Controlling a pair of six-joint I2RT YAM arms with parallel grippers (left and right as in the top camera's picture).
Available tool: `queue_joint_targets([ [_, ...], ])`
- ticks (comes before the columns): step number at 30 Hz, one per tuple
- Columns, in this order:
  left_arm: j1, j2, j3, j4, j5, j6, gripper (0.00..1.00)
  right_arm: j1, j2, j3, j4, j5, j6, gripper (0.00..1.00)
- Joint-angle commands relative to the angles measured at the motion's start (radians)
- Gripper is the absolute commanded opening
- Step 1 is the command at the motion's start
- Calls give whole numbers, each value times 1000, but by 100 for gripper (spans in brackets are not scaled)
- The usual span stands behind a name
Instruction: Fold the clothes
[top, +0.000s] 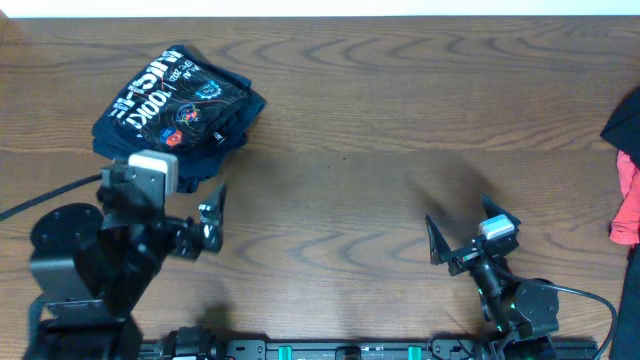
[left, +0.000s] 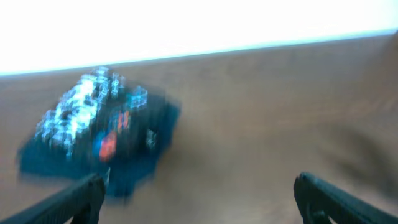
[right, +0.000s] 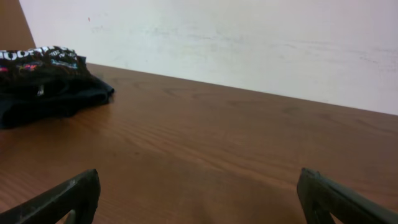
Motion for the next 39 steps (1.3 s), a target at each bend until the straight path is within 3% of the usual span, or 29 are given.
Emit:
queue_joint_targets([
  [1, -5, -83, -180, 193, 92, 15, 98, -8, -3, -1, -5, 10, 14, 99],
  [6, -5, -225, -431, 418, 96, 16, 98, -8, -3, -1, -5, 10, 14, 99],
  [22, -2, -636, -810, 568, 29, 72, 98, -8, -3, -1, -5, 10, 14, 99],
  [39, -5, -704, -1152, 841, 45, 71, 98, -8, -3, -1, -5, 10, 14, 99],
])
